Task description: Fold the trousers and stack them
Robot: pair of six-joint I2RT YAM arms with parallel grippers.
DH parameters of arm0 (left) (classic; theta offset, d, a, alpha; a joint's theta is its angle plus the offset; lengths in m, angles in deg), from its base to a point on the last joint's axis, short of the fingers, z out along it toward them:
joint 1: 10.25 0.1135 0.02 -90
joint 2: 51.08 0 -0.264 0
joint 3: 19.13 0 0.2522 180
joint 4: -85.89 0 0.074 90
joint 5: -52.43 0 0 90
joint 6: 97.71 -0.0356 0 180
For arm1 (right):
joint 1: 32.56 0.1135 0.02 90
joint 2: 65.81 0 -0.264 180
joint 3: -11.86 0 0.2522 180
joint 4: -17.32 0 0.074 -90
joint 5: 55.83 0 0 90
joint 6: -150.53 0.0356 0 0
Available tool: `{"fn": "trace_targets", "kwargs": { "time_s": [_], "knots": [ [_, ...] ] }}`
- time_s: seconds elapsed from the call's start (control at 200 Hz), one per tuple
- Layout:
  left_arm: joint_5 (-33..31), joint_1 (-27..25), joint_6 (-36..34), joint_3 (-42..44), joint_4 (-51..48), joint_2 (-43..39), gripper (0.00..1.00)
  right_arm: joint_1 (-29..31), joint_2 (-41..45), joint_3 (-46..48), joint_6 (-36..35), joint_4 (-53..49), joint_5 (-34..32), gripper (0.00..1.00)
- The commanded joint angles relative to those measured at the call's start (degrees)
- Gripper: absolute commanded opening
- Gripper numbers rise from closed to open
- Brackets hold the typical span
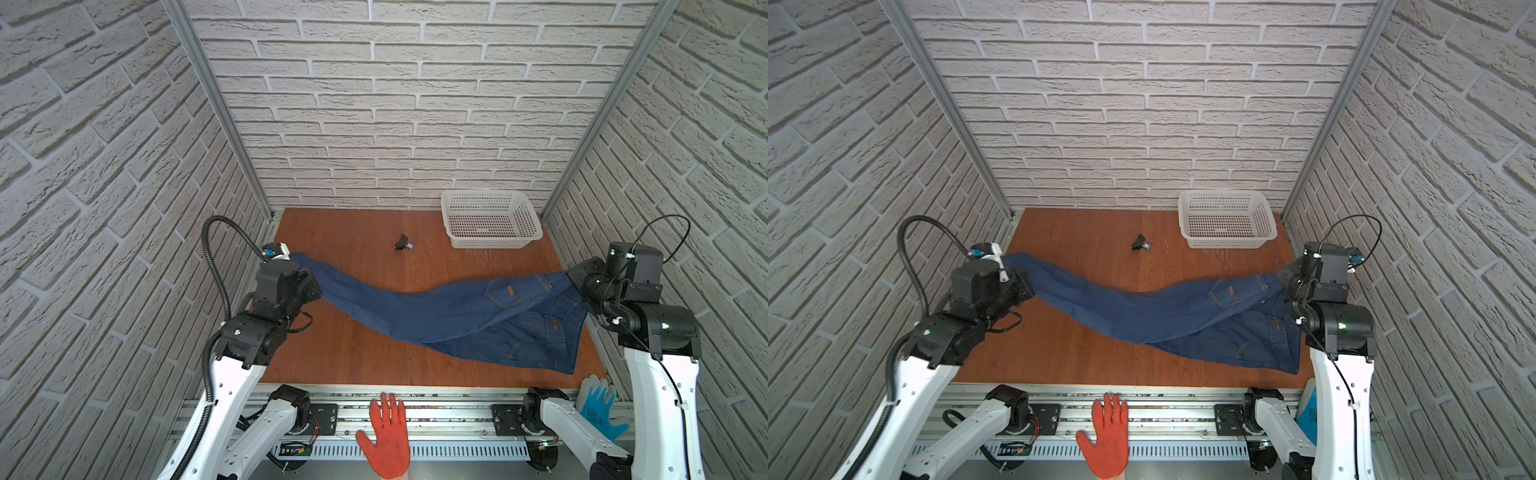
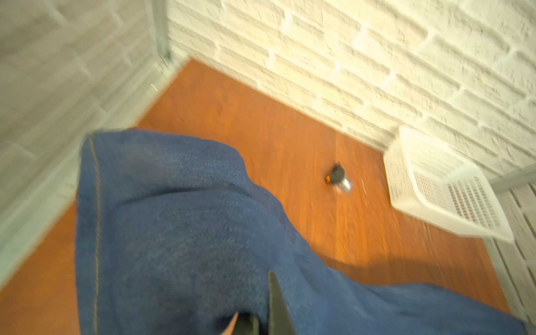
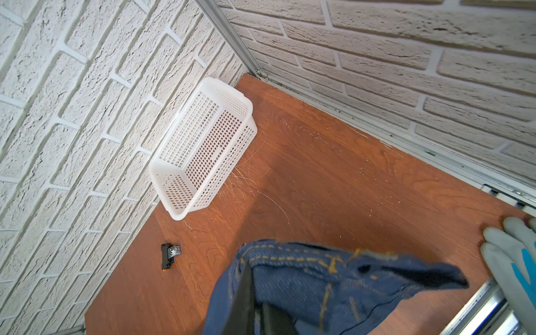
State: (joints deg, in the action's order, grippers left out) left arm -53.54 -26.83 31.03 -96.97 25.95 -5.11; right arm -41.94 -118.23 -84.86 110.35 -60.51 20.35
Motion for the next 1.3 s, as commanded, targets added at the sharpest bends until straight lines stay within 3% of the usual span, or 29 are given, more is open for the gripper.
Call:
{"fn": "trace_targets", "kwargs": {
  "time_s": [0.0,0.17,0.26,0.46,0.565,0.665,0.725,0.855,0.925,0.985,1.14,1.295],
  "knots": [
    [-4.7,1.1,-4.1,0.9,-13.0,3.6,0.00,-1.0,1.4,2.0,-2.3,2.1,-1.1,0.05],
    [-2.4,1.6,-0.1,9.9,-10.6,6.3,0.00,-1.8,2.2,6.8,-2.9,2.5,-0.9,0.05],
    [-1.9,2.9,0.8,13.8,-9.2,8.1,0.06,-2.3,2.3,8.6,-3.9,2.6,-1.5,0.05],
    [0.4,5.5,1.1,16.1,-8.5,11.5,0.43,-4.1,2.4,9.9,-6.1,2.7,-2.1,0.05],
    [2.6,6.2,0.6,16.7,-7.1,11.9,0.40,-4.8,2.4,10.1,-6.5,2.8,-1.8,0.05],
    [5.1,6.4,0.9,18.0,-5.4,12.5,0.23,-5.1,2.4,10.6,-6.5,2.9,-1.1,0.05],
    [6.0,6.4,1.3,18.7,-4.4,12.5,0.19,-5.4,2.4,10.9,-6.5,3.1,-0.6,0.05],
    [8.3,6.4,1.9,20.0,-3.1,12.8,0.25,-5.9,2.3,11.1,-6.5,3.2,0.5,0.05],
    [11.3,6.3,3.2,21.4,-2.2,12.4,0.40,-6.2,2.2,11.2,-6.5,3.4,1.3,0.05],
    [13.8,5.3,5.7,23.4,-0.9,11.2,0.50,-6.2,2.2,11.5,-6.3,3.5,1.9,0.05],
    [15.0,-0.8,17.4,29.9,0.6,5.1,0.64,-6.5,2.1,12.6,-5.7,4.3,3.6,0.05],
    [8.2,-9.2,33.4,35.4,-2.3,-7.4,0.74,-6.6,1.5,13.0,-5.5,4.9,5.2,0.05]
  ]
}}
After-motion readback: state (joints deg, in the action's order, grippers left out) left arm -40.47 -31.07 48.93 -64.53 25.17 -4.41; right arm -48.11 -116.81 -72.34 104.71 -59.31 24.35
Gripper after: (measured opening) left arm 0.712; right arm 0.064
